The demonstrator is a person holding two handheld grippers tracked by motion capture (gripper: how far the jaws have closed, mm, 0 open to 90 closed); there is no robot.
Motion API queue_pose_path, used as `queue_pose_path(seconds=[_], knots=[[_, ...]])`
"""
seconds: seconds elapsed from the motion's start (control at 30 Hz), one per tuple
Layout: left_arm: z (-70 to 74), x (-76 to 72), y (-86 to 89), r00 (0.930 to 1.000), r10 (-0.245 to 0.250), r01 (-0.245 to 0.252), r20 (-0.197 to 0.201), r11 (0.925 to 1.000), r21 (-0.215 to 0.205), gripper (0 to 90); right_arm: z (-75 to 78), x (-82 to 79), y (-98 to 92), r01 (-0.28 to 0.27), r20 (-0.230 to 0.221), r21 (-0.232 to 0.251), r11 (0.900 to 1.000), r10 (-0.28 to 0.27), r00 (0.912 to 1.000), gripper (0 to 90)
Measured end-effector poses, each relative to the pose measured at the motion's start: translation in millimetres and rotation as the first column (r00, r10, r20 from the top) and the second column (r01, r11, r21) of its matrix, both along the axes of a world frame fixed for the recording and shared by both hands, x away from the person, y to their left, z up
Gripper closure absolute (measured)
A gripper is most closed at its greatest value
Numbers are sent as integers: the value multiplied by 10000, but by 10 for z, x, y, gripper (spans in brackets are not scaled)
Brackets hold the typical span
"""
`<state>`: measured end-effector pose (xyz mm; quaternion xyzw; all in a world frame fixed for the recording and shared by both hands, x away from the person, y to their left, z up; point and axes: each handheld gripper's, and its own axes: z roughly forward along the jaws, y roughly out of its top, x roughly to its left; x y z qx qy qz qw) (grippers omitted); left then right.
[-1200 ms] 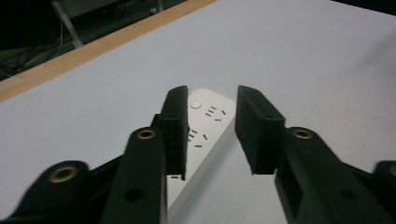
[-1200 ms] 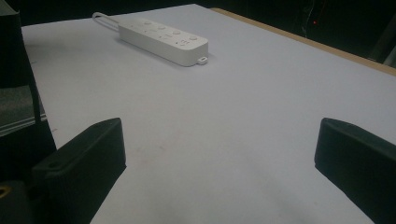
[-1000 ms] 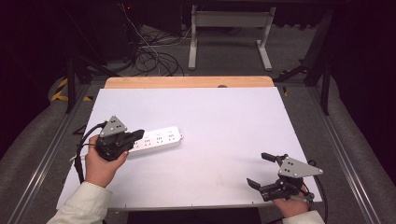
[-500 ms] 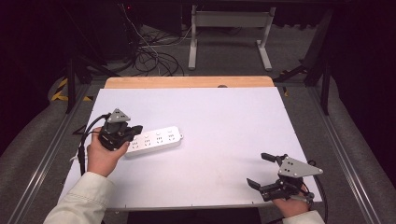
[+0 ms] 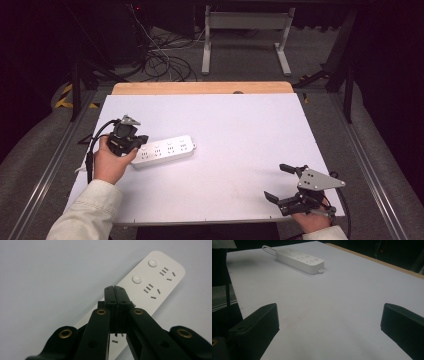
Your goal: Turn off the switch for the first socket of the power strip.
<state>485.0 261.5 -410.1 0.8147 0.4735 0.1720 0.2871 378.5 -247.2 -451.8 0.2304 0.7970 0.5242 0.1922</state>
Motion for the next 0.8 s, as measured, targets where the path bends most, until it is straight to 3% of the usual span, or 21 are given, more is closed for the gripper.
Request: queue_pose_path(seconds=[0.5, 0.8], knots=[[-121, 127, -37, 9948, 348, -259, -962, 9954, 919, 900, -1, -4, 1, -33, 12, -7, 10000, 33, 10000, 19], [-174, 188, -16, 9876, 563, -408, -1466, 9935, 1064, 900, -4, -2, 1, -78, 14, -38, 10000, 78, 10000, 19]])
